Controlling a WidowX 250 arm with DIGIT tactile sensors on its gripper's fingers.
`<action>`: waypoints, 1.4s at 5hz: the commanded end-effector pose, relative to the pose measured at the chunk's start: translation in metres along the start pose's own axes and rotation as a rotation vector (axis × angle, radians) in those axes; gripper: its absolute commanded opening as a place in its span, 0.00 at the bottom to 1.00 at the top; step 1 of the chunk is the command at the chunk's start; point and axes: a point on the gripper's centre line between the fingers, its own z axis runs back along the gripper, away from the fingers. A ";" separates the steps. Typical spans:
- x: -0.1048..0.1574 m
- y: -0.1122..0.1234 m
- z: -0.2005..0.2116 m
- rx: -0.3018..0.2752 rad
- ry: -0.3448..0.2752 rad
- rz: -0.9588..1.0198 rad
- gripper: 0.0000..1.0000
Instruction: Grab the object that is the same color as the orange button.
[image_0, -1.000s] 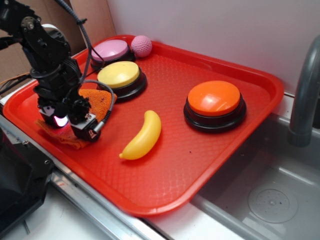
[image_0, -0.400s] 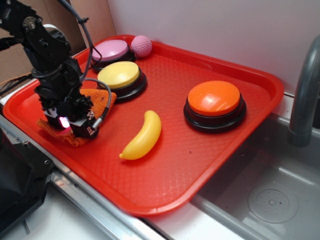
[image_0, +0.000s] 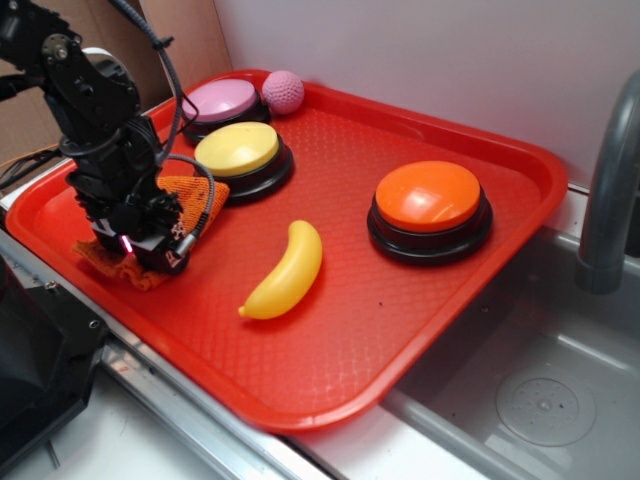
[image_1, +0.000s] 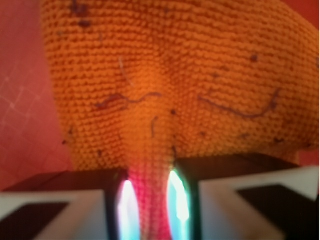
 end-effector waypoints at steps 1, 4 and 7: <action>0.005 0.006 0.008 -0.004 -0.006 0.008 0.00; 0.011 -0.013 0.061 -0.077 0.071 0.075 0.00; 0.022 -0.061 0.165 -0.186 0.001 -0.083 0.00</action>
